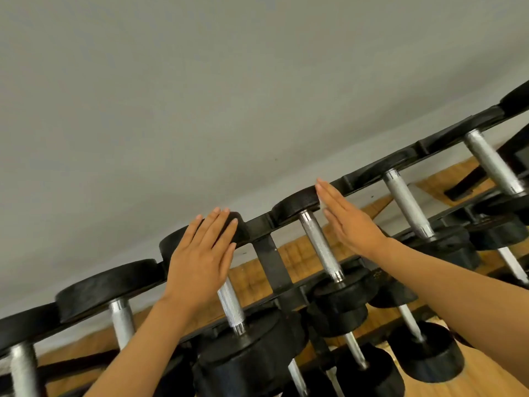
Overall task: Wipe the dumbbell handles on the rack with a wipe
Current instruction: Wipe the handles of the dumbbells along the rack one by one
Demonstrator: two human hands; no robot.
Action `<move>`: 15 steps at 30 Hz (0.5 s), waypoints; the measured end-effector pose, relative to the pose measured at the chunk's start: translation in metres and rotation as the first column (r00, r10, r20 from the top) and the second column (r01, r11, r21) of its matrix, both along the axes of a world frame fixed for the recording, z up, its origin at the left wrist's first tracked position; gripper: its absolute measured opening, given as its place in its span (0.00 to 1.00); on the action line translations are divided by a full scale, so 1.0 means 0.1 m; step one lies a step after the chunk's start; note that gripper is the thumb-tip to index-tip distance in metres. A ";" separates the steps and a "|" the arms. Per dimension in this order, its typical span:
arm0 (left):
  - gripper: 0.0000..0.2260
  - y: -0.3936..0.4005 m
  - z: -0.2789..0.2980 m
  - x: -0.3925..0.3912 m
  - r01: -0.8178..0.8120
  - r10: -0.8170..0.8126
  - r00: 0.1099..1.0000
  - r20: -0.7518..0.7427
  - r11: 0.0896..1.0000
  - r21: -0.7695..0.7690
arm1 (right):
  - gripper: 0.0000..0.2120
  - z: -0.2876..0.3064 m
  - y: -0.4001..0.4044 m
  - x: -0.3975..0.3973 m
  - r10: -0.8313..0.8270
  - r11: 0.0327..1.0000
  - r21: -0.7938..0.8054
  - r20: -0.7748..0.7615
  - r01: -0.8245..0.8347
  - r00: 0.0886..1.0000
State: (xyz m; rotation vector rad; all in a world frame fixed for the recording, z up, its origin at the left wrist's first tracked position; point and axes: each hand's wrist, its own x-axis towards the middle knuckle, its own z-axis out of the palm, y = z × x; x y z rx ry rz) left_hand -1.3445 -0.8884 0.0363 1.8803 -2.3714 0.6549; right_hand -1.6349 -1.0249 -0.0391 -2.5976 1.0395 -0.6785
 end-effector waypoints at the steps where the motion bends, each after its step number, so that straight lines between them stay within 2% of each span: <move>1: 0.22 0.01 -0.01 0.02 0.005 -0.005 1.000 -0.003 1.000 -0.010 | 0.26 0.00 0.01 0.00 -0.003 0.999 0.050 0.026 0.002 1.000; 3: 0.21 0.01 -0.03 0.04 0.015 -0.016 0.999 -0.031 0.999 -0.031 | 0.26 -0.01 -0.02 0.07 0.047 0.998 0.049 0.038 -0.048 0.998; 8: 0.20 -0.02 -0.12 0.03 0.017 -0.029 0.992 -0.125 0.996 -0.089 | 0.23 0.12 -0.23 0.30 0.225 0.952 -0.186 -0.112 -0.243 0.968; 13: 0.18 -0.06 -0.15 -0.03 0.005 -0.037 0.980 -0.195 0.987 -0.162 | 0.21 0.30 -0.25 0.33 0.322 0.906 -0.199 -0.243 -0.372 0.915; 15: 0.17 -0.07 -0.16 -0.04 0.005 -0.041 0.980 -0.194 0.983 -0.184 | 0.26 0.28 -0.26 0.36 0.337 0.879 -0.244 -0.290 -0.410 0.896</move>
